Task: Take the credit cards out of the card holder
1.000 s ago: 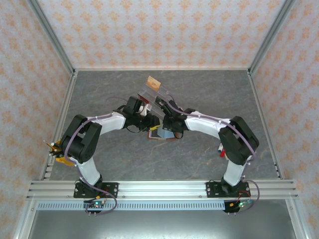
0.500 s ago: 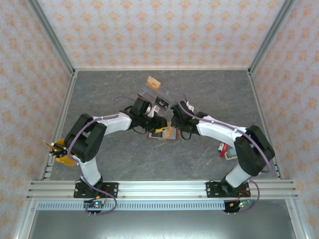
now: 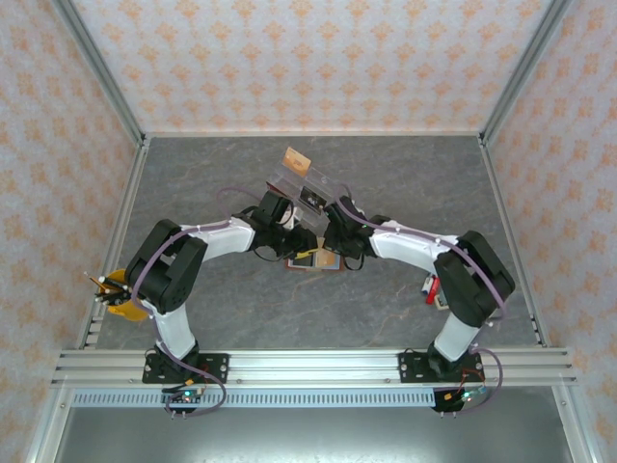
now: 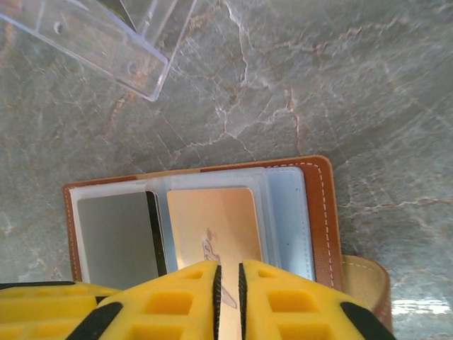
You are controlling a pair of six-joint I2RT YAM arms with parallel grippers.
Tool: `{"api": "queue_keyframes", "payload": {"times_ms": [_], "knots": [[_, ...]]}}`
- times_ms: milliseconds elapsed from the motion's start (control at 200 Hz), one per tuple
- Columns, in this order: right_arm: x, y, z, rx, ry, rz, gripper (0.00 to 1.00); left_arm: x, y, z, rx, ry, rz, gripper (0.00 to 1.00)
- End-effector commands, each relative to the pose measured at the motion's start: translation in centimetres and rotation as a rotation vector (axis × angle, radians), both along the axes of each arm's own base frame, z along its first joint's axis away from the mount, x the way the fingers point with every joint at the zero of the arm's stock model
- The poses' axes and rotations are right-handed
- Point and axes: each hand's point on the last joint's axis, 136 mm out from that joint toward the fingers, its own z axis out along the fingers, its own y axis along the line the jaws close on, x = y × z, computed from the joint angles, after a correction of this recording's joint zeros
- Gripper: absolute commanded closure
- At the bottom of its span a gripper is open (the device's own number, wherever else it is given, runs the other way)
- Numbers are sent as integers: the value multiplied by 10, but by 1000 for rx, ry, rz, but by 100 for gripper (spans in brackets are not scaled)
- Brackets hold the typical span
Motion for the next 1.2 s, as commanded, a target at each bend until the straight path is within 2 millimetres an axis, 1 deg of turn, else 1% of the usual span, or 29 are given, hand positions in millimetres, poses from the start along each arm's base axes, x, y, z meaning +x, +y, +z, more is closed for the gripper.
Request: {"api": "queue_keyframes", "payload": {"times_ms": [0,80,175,330,485,586,826,976,1096,1196], "knots": [[2,15,2,41,22,50,84,6,10,-10,69,7,28,71],[1,21,-4,55,45,72,85,7,15,-13,87,9,39,73],[0,21,-10,41,59,73,85,6,15,-17,86,19,37,74],[0,6,-18,-36,67,40,85,5,14,-22,87,37,35,75],[3,-9,-6,-93,27,23,85,3,22,-28,121,53,53,76],[5,-18,-1,-130,15,18,84,3,22,-26,120,47,54,76],[3,-26,-12,-183,47,7,84,4,16,-22,83,45,46,76],[3,-20,-19,-168,66,26,84,5,10,-13,45,36,33,76],[2,-11,-26,-141,93,48,87,8,6,-6,15,22,28,76],[1,-6,-30,-123,106,61,87,9,5,-7,16,26,29,76]]}}
